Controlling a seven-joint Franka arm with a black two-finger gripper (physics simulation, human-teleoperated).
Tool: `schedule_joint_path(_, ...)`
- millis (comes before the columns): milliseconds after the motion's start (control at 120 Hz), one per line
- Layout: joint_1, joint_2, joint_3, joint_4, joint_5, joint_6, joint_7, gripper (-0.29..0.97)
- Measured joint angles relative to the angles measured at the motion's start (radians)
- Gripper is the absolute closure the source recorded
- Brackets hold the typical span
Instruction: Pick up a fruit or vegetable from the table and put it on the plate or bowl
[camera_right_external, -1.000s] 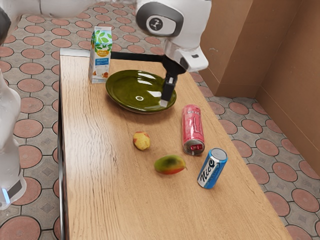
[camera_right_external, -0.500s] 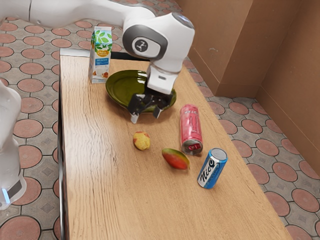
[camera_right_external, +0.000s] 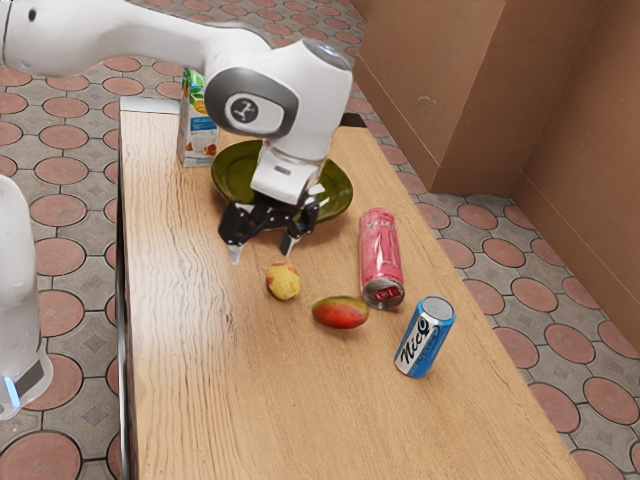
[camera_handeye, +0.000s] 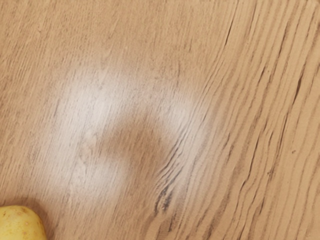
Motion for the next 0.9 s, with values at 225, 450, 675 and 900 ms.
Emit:
schedule_joint_path(225,0.002,-0.056,-0.015,-0.046,-0.038,0.001,0.043,0.00)
schedule_joint_path(450,0.103,-0.037,-0.041,-0.061,-0.056,0.002,0.067,0.00)
schedule_joint_path(675,0.188,-0.002,-0.114,-0.062,-0.082,0.016,0.083,0.00)
schedule_joint_path(900,0.283,0.036,-0.170,-0.063,-0.078,0.062,0.098,0.00)
